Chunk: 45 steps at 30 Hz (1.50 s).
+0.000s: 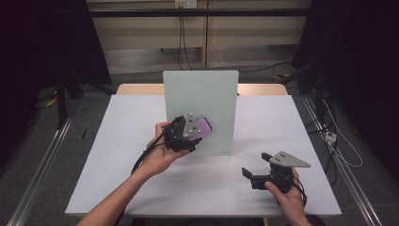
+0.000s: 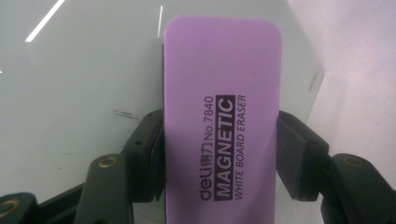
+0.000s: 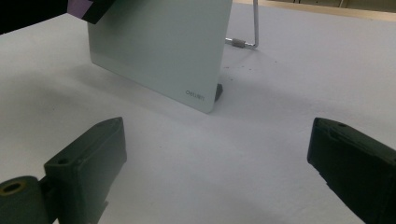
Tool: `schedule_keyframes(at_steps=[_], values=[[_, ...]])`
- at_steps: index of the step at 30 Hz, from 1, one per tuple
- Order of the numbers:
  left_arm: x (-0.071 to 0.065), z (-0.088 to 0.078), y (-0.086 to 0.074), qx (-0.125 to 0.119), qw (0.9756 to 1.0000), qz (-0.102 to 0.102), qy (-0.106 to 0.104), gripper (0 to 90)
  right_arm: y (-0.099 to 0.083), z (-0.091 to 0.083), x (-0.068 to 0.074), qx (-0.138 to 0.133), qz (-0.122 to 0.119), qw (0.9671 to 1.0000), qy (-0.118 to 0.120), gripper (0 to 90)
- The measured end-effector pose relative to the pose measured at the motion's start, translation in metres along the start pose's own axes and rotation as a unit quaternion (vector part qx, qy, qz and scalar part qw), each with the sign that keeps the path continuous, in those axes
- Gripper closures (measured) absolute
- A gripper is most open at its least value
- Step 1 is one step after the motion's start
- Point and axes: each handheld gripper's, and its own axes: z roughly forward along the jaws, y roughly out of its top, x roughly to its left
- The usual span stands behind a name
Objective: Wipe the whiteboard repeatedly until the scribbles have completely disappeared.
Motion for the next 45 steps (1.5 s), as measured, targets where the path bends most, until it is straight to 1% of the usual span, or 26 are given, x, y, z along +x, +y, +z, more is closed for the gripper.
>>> schedule_keyframes(at_steps=[3,5,7,10,12,13,15,18,21,24,29,30,33,37,38,40,42,44,45], values=[[0.007,-0.006,0.002,-0.007,0.9999,-0.004,0.010,41.0,0.000,0.000,0.000,-0.001,0.000,1.0000,0.001,4.5],[0.015,-0.013,0.004,-0.012,0.9997,-0.010,0.017,41.0,0.000,0.000,0.000,-0.001,0.000,1.0000,0.001,4.5],[0.024,-0.022,0.005,-0.020,0.9992,-0.018,0.031,41.0,0.000,0.000,0.000,-0.001,0.000,1.0000,0.001,4.5],[0.040,-0.035,0.003,-0.036,0.9977,-0.037,0.044,41.0,0.000,0.000,0.000,0.000,-0.001,1.0000,0.001,4.5],[0.049,-0.043,0.001,-0.047,0.9964,-0.047,0.054,41.0,0.000,0.000,0.000,-0.001,-0.002,1.0000,0.001,4.5],[0.052,-0.045,-0.002,-0.054,0.9955,-0.056,0.054,41.0,0.000,0.000,0.000,-0.001,-0.002,1.0000,0.000,4.5],[0.054,-0.047,-0.006,-0.062,0.9947,-0.063,0.053,41.0,0.000,0.000,0.000,0.001,-0.002,1.0000,0.000,4.5],[0.051,-0.045,-0.009,-0.056,0.9956,-0.053,0.054,41.0,0.000,0.000,0.000,0.001,-0.002,1.0000,-0.001,4.5],[0.042,-0.039,-0.014,-0.045,0.9970,-0.039,0.050,40.9,0.000,0.000,0.000,0.001,-0.002,1.0000,0.000,4.5],[0.032,-0.033,-0.021,-0.033,0.9983,-0.028,0.040,40.9,0.000,0.000,0.000,0.001,-0.002,1.0000,0.000,4.5],[0.017,-0.022,-0.028,-0.017,0.9994,-0.014,0.025,40.9,0.000,0.000,0.000,0.000,-0.003,1.0000,-0.002,4.5],[0.015,-0.020,-0.029,-0.008,0.9997,-0.007,0.022,41.0,0.000,0.000,0.000,0.001,-0.002,1.0000,-0.002,4.5],[0.006,-0.013,-0.031,0.006,0.9998,0.007,0.016,40.9,0.000,0.001,0.000,0.001,-0.002,1.0000,-0.002,4.5],[-0.003,-0.006,-0.035,0.013,0.9999,0.008,0.000,40.9,0.000,0.000,0.000,0.001,-0.002,1.0000,-0.001,4.5],[-0.005,-0.004,-0.036,0.012,0.9999,0.007,-0.002,40.9,0.000,0.000,0.000,0.001,-0.002,1.0000,-0.001,4.5],[-0.007,-0.002,-0.037,0.017,0.9998,0.009,-0.007,40.9,0.000,0.000,0.000,0.000,0.000,1.0000,0.000,4.5],[-0.007,-0.002,-0.038,0.016,0.9998,0.005,-0.010,40.9,0.000,0.000,0.000,0.000,-0.001,1.0000,-0.001,4.5],[-0.003,-0.003,-0.037,0.018,0.9996,0.001,-0.020,40.9,0.000,0.000,0.000,-0.001,-0.001,1.0000,-0.001,4.5],[-0.001,-0.005,-0.036,0.018,0.9996,0.000,-0.021,40.9,0.000,0.000,0.000,-0.001,-0.001,1.0000,-0.001,4.5]])
